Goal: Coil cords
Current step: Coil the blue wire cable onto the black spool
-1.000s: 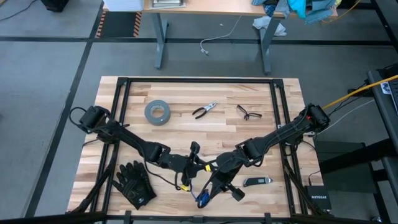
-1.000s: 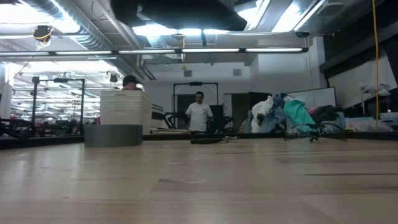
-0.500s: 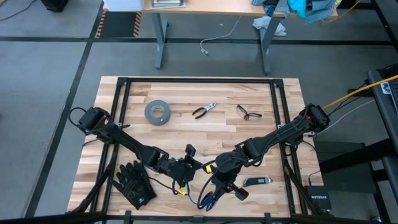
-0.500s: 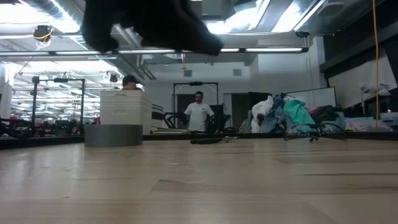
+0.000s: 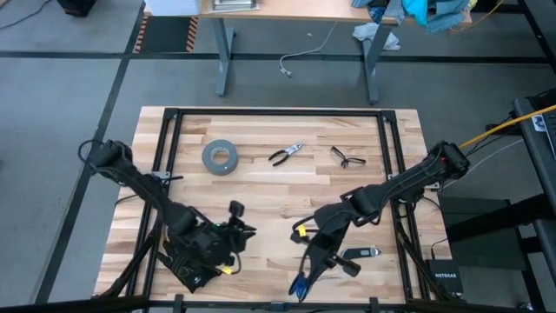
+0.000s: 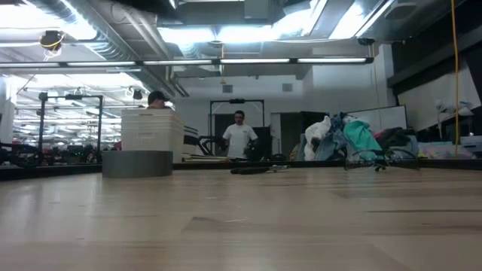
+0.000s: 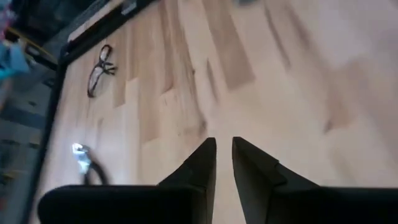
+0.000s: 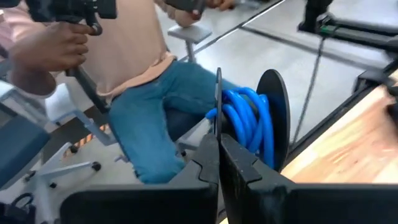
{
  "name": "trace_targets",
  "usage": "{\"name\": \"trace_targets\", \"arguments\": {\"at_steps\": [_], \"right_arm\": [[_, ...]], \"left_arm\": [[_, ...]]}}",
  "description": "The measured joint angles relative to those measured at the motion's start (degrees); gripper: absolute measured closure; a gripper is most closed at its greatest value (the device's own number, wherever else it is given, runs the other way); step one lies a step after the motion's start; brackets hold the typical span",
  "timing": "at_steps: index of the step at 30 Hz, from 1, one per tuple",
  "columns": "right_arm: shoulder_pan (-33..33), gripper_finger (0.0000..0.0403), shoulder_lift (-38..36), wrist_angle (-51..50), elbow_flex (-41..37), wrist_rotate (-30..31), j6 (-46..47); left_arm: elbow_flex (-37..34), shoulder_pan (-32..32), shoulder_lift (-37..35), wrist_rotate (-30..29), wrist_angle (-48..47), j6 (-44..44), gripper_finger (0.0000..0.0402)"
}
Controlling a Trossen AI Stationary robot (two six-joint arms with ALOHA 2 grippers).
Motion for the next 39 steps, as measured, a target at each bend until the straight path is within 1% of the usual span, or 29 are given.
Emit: {"name": "trace_targets", "arguments": {"at_steps": [2,5,7,9,11,12,16,18,21,26,29,33,36,39], "right_arm": [[-0.2,0.0402,-0.94,0.04,0.0,1.32,-0.07],[-0.98,0.0402,-2.01,0.37,0.0,3.71,0.98],[-1.73,0.0402,-2.43,0.36,0.0,5.38,1.67],[-2.51,0.0402,-2.46,0.45,0.02,6.37,2.04],[-3.51,0.0402,-2.42,0.2,0.02,6.41,2.6],[-3.93,0.0402,-2.42,0.24,0.02,6.42,2.79],[-4.65,0.0402,-2.42,0.36,0.02,7.55,2.83],[-4.65,0.0402,-2.57,0.16,0.02,8.24,2.39],[-4.63,0.0402,-3.06,0.23,0.02,8.39,1.43],[-4.57,0.0402,-3.32,0.89,0.02,8.91,-0.18],[-4.59,0.0402,-3.3,1.16,0.02,8.88,-0.39],[-4.57,0.0402,-3.32,1.11,0.02,8.32,-0.72],[-4.48,0.0402,-3.63,0.68,0.02,8.29,-1.46],[-4.48,0.0402,-4.08,0.2,0.02,8.25,-1.82]], "left_arm": [[0.0,-1.4,-1.39,-0.02,2.61,-5.52,0.0357],[0.0,-3.51,-1.61,0.06,12.64,-12.08,0.0357],[0.01,-4.58,-0.35,-0.06,20.89,-13.3,0.0357],[0.02,-5.48,1.48,-0.73,27.08,-11.6,0.0356],[0.02,-6.14,3.51,-4.6,30.37,-9.2,0.0356],[0.01,-6.49,4.43,-7.76,30.72,-7.98,0.0356],[-0.02,-7.79,7.52,-23.72,31.18,-4.88,0.0356],[-0.02,-8.54,7.91,-29.13,31.36,-5.89,0.0356],[-0.02,-9.44,8.02,-31.58,33.0,-5.99,0.0356],[-0.02,-8.35,8.08,-31.58,38.95,0.93,0.0354],[-0.02,-6.22,8.08,-30.47,40.62,2.78,0.0327],[-0.02,-3.53,8.08,-28.45,40.36,2.88,0.025],[-0.02,-2.35,8.08,-28.37,40.45,2.96,0.0195],[-0.02,-1.41,8.08,-27.92,40.42,2.96,0.0162]]}}
